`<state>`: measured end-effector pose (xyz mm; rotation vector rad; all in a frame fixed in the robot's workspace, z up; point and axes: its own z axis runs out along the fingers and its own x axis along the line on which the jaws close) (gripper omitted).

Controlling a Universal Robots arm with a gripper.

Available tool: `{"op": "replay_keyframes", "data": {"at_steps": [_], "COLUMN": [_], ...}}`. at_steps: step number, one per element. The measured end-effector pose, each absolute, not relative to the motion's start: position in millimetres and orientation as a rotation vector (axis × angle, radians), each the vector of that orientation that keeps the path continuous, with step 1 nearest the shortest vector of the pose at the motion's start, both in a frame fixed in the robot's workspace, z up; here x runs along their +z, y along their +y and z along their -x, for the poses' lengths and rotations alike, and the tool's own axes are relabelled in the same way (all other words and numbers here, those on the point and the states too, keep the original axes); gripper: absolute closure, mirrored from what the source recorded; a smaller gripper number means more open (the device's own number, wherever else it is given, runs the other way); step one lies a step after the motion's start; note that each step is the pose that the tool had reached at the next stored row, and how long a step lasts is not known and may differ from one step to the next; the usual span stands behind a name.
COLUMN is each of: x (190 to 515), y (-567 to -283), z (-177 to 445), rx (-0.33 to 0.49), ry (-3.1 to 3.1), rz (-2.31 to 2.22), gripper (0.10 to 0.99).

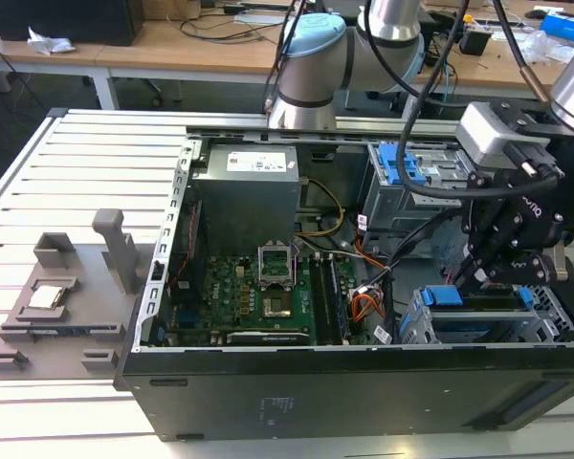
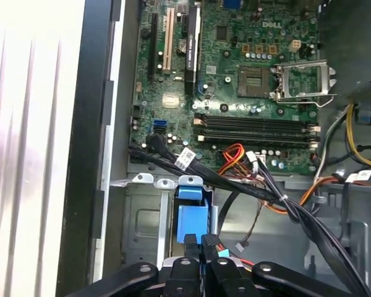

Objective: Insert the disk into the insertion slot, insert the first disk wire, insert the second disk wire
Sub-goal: 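Insert the second disk wire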

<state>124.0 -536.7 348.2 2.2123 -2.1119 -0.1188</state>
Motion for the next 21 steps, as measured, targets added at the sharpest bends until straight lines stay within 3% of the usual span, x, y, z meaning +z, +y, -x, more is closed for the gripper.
{"op": "replay_keyframes", "data": {"at_steps": [21], "x": [341.2], "y": [-537.8], "z": [-143.8], "rx": [-0.169], "ry": [-2.162], "rz": [-2.172], "gripper": [0.941]}}
